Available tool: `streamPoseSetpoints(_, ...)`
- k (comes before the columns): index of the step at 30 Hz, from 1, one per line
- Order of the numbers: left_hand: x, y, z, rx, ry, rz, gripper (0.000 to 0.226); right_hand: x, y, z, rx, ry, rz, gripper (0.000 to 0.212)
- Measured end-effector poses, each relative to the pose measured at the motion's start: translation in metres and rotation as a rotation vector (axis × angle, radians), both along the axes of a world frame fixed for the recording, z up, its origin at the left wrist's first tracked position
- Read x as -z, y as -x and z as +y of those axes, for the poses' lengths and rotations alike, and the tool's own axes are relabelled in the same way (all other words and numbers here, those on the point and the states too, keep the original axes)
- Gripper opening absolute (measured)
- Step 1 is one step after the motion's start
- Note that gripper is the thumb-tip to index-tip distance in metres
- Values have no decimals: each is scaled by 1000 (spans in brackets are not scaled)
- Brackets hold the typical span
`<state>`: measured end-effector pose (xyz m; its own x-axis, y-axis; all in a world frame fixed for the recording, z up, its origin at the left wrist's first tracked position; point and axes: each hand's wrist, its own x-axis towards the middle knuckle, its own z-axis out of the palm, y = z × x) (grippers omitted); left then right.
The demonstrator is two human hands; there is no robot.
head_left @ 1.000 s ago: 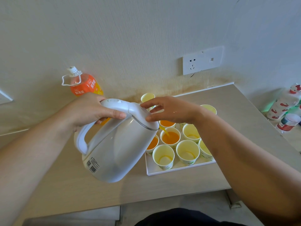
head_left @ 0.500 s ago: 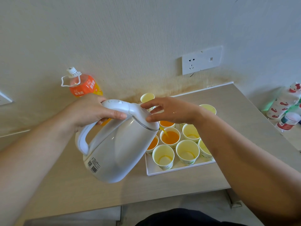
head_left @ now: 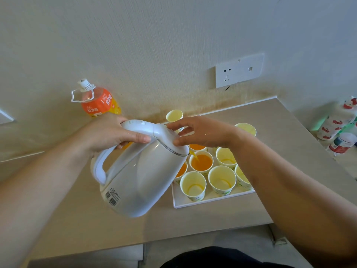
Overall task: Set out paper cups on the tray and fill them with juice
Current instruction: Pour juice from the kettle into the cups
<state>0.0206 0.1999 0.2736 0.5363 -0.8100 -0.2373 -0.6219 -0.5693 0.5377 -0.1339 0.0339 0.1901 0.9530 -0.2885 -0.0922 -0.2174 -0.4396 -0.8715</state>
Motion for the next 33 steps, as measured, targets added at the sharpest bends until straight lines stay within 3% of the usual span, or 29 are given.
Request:
streamPoseSetpoints(8, 7, -2, 3, -32, 21, 12, 52, 1, 0, 1, -21, 50, 14, 53)
streamPoseSetpoints(13, 12, -5, 12, -78, 54, 57, 76, -5, 1, 1, -28, 103, 30, 53)
streamPoseSetpoints(17, 10, -1, 20, -98, 119, 101, 75, -13, -2, 2, -55, 137, 22, 53)
streamPoseSetpoints(21, 7, 9, 27, -140, 154, 158, 56, -20, -3, 4, -75, 168, 1, 52)
streamPoseSetpoints(28, 9, 12, 48, -189, 162, 123, 99, -20, 0, 14, -163, 183, 18, 53)
streamPoseSetpoints(33, 16, 14, 58, -191, 121, 141, 100, -9, 1, 26, -186, 166, 32, 55)
